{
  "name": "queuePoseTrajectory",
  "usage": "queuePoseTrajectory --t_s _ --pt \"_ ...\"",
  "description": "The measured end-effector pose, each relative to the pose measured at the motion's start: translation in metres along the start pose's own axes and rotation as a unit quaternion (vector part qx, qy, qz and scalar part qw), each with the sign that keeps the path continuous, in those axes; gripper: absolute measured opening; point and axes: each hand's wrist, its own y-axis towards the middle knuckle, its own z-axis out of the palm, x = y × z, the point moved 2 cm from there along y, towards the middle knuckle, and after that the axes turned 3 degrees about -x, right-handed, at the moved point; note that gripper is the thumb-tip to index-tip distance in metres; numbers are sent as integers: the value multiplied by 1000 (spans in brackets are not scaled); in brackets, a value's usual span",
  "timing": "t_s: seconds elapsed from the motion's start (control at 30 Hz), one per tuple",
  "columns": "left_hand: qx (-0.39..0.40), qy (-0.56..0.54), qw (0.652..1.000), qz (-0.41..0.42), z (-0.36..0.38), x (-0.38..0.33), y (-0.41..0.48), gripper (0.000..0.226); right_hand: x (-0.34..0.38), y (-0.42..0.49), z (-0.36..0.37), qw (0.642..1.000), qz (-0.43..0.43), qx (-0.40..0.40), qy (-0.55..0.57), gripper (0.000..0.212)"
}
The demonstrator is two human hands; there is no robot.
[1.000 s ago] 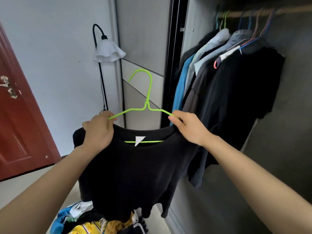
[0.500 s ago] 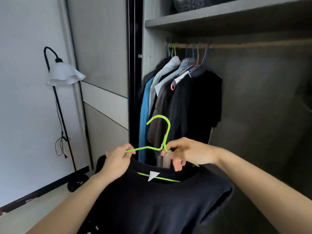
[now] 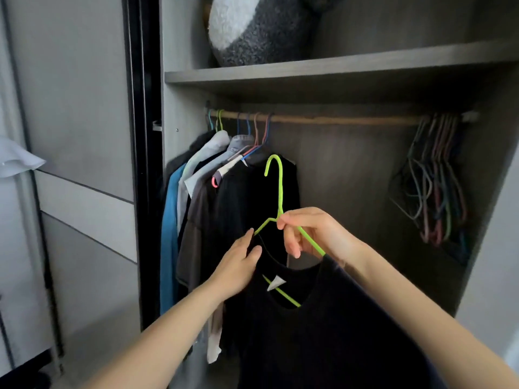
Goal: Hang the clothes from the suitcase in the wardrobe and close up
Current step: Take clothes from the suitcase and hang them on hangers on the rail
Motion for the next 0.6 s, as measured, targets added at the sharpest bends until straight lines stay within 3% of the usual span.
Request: queuePoseTrajectory --t_s 0.1,0.23,0.3,0.4,0.6 --pt "-7 -38 999 28 4 -22 28 51 11 14 -16 991 -15 -126 -41 26" --pt "-26 -17 997 65 -4 -39 62 42 17 51 -40 953 -52 -295 46 27" --pt "-58 29 994 84 -14 -44 77 37 22 74 -53 937 -88 -335 53 28" --pt "-118 84 986 84 -35 -49 101 35 20 111 -68 918 -120 -377 -36 27" --pt "-210 284 931 92 -79 -46 139 51 19 184 -99 877 -99 -448 -142 27"
